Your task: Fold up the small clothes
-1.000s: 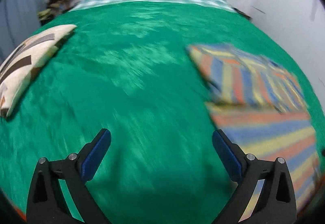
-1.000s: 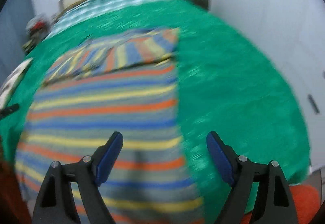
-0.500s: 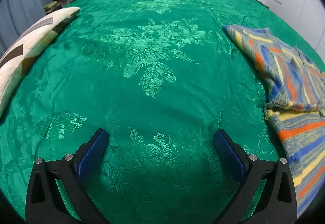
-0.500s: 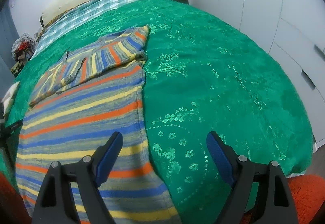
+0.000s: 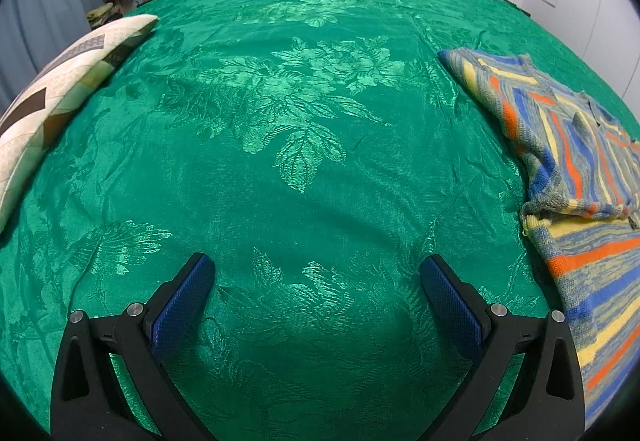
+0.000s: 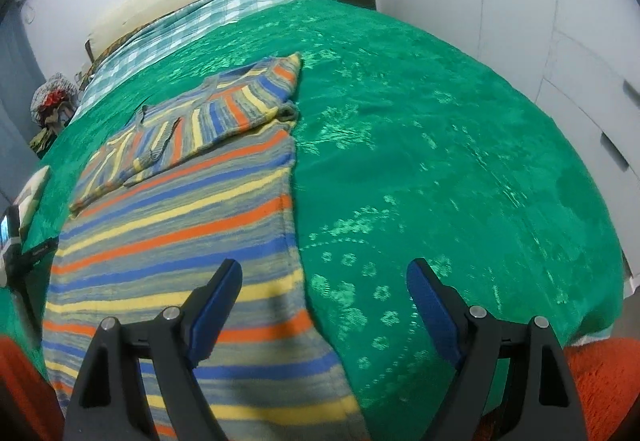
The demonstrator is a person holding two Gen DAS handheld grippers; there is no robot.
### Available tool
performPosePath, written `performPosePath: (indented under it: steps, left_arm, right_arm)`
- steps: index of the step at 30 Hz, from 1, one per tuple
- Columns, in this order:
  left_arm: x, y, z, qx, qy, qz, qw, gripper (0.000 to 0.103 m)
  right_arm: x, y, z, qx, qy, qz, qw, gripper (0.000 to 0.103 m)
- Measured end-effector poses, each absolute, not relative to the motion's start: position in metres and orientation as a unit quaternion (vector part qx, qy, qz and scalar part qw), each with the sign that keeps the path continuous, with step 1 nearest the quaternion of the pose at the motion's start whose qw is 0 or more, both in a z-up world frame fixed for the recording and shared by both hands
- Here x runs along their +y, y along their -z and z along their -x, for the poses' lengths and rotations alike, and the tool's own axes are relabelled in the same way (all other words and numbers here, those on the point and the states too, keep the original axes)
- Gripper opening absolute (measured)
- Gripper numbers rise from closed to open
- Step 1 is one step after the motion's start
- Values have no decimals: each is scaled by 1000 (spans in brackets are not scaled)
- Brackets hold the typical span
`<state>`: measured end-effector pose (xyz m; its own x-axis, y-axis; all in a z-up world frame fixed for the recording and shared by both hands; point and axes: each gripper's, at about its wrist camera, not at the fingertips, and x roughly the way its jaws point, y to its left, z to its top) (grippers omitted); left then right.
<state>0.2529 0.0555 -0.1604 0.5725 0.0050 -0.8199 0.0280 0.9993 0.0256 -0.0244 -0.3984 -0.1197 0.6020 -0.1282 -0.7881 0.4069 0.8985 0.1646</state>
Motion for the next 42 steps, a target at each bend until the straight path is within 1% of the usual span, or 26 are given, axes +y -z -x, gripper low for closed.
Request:
performPosePath:
  steps: [4,11,18,42]
  left_arm:
    - [56,160,-253,462,7,-18,887,103]
    - [55,160,-253,462,7,-18,887,103]
    - [55,160,-253,462,7,-18,887,103]
    - [55,160,-253,462,7,-18,886,103]
  right_arm:
    - [-398,121,21,422,148,-168,879,83]
    - [-384,118,19,422,132,-140,886,83]
    - [-392,122,19,425,140,-160,880,83]
    - [-392,123,18,427,134,-160,880,83]
